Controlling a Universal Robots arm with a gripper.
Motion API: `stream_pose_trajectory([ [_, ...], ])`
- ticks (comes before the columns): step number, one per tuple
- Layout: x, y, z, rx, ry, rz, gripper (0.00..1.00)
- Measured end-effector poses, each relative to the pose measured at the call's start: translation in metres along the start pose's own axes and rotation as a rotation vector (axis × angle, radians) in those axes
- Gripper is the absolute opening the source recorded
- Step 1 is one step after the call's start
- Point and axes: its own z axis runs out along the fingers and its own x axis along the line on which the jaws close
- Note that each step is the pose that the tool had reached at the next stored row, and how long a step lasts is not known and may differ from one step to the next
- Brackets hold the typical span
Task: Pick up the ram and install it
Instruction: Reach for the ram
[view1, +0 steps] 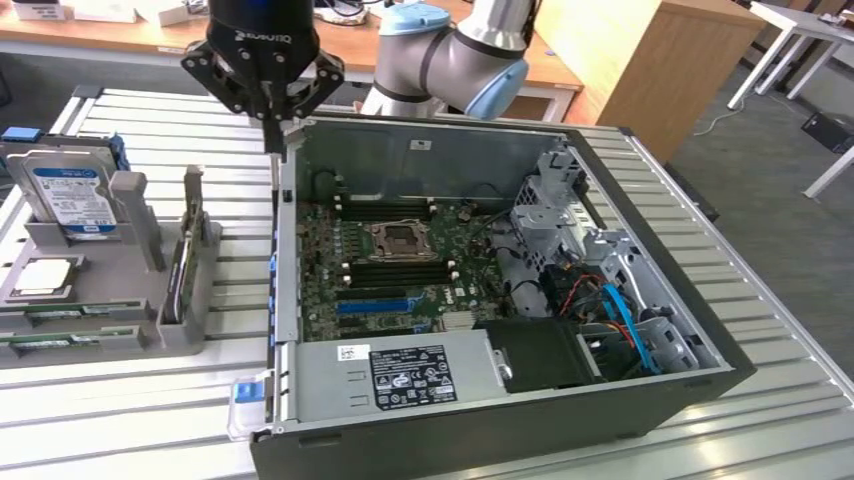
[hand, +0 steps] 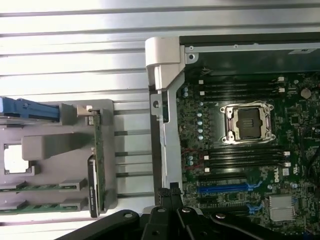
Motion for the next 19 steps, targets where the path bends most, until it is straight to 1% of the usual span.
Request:
stream_pose_trajectory([
  [8, 0.027, -0.002, -0.0004, 0.0, -0.0001, 0.0, 0.11],
  [14, 0.051, -0.0038, -0.0008, 0.0, -0.0001, 0.0, 0.11],
  [19, 0.068, -0.0051, -0.001, 0.0, -0.0001, 0.0, 0.11],
])
